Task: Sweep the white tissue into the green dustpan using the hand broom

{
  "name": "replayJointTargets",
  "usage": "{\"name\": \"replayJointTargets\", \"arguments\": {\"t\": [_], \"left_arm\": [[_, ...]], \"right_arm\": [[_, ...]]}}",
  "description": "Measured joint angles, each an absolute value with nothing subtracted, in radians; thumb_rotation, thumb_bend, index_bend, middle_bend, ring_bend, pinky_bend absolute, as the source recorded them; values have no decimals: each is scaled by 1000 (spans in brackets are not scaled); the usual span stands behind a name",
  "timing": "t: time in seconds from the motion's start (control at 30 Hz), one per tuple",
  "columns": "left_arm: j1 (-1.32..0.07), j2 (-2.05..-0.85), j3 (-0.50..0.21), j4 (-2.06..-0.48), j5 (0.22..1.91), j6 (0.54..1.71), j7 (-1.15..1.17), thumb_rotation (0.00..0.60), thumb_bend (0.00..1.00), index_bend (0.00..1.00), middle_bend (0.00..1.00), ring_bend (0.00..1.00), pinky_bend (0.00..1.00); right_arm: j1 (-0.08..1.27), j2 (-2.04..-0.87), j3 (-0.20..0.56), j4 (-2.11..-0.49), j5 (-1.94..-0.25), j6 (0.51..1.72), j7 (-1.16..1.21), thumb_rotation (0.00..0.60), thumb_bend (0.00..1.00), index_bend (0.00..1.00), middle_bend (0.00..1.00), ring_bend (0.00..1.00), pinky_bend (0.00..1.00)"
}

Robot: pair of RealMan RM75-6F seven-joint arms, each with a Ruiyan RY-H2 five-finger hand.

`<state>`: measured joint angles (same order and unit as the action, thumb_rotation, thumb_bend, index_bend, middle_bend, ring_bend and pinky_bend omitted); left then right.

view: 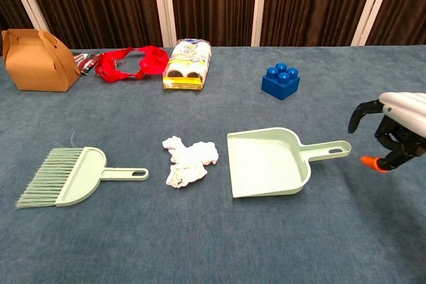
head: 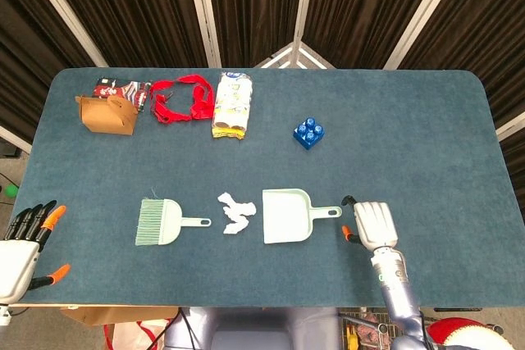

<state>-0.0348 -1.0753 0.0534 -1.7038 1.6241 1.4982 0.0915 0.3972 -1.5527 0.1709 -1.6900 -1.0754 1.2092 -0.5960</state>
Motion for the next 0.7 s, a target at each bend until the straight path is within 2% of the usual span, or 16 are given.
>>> {"name": "replayJointTargets", "arguments": {"t": [0.37, 0.7], "left_arm": [[-37, -1078, 52, -1708, 1620, 1494, 94, 600, 0, 0, 0, 0, 49], [-39, -1075, 53, -1710, 1614, 1488, 95, 600, 0, 0, 0, 0, 50]], "right_arm": [[455, -1635, 199, -1613, -1024, 1194, -617, 600, 330, 406, 890, 873, 900], [467, -1650, 182, -1600, -1011, 1200, -621, 600, 390, 420, 889, 873, 900]]}}
